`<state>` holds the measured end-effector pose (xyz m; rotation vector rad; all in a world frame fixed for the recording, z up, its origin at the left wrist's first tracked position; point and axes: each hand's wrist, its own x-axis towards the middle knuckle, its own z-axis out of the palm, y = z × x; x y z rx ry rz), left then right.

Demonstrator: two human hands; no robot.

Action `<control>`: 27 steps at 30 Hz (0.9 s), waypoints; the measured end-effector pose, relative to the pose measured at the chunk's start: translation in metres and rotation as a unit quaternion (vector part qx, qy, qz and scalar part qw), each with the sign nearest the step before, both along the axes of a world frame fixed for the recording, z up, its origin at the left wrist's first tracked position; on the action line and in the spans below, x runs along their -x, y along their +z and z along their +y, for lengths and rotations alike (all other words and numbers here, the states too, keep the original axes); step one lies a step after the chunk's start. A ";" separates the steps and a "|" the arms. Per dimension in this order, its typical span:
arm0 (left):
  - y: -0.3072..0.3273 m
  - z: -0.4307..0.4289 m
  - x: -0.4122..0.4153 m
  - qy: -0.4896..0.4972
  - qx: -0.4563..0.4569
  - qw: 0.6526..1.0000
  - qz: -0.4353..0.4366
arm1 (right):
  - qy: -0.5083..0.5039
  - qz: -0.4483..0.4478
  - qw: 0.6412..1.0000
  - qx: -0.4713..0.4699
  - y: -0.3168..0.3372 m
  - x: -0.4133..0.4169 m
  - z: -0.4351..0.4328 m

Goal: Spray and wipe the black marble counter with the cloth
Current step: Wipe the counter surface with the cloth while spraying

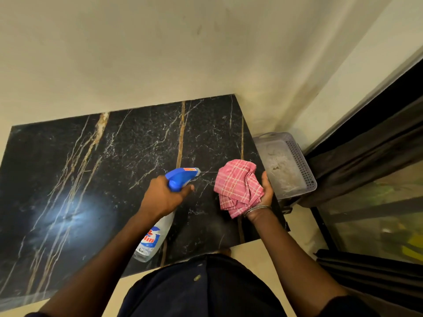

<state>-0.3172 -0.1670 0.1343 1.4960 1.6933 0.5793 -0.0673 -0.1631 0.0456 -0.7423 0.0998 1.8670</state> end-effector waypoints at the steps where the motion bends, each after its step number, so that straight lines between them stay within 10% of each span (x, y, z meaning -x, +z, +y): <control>1: 0.001 0.000 0.000 -0.005 0.001 1.000 0.002 | -0.004 0.008 1.000 0.004 0.000 -0.001 0.001; 27: 0.002 -0.012 -0.046 0.006 0.036 0.999 -0.035 | -0.026 -0.040 0.999 0.023 0.007 -0.032 0.001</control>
